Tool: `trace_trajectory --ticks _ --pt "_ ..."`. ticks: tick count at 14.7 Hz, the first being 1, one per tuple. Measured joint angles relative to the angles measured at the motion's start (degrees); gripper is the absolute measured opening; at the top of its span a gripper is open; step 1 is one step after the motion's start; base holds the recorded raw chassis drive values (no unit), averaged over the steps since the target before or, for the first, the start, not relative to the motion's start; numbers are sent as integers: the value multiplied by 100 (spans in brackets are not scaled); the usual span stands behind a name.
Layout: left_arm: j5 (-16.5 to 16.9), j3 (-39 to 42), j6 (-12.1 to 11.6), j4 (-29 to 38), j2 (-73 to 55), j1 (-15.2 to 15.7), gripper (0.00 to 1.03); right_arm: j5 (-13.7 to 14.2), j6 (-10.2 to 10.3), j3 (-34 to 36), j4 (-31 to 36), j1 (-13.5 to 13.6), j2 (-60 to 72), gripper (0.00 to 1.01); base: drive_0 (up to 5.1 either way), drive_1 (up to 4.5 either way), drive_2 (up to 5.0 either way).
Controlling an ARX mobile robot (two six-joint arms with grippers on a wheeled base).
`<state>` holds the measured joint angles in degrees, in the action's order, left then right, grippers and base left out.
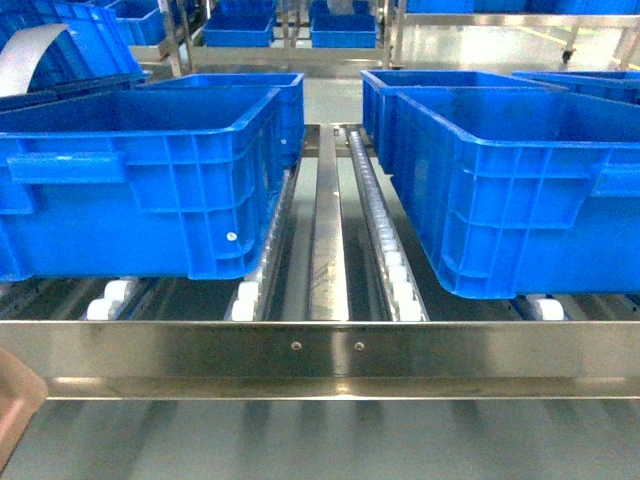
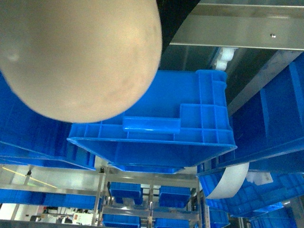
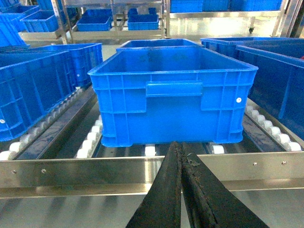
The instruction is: Place part in tray to right shelf
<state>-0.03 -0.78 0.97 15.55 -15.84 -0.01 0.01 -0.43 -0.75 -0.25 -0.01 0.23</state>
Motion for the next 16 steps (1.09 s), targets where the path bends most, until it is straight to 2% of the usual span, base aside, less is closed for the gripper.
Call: trace_trajectory --ticks 3,4,5,6,9,14,16 --pt "0 0 0 -334 345 0 14 0 0 0 0 0 0 2 0 0 0" --pt "2 0 0 -708 656 0 14 0 0 0 0 0 0 2 0 0 0" --pt "22 -2 -11 -1482 1193 0 14 0 0 0 -4 0 0 2 0 0 0" --pt "-4 -2 -2 -1620 1556 0 14 0 0 0 -2 0 0 2 0 0 0" --pt "0 -4 -13 -1613 1550 0 14 0 0 0 0 0 0 2 0 0 0" --pt "0 -4 -13 -1606 1550 0 14 0 0 0 0 0 0 51 0 0 0" --pt "0 -4 -13 -1606 1550 0 14 0 0 0 0 0 0 75 0 0 0"
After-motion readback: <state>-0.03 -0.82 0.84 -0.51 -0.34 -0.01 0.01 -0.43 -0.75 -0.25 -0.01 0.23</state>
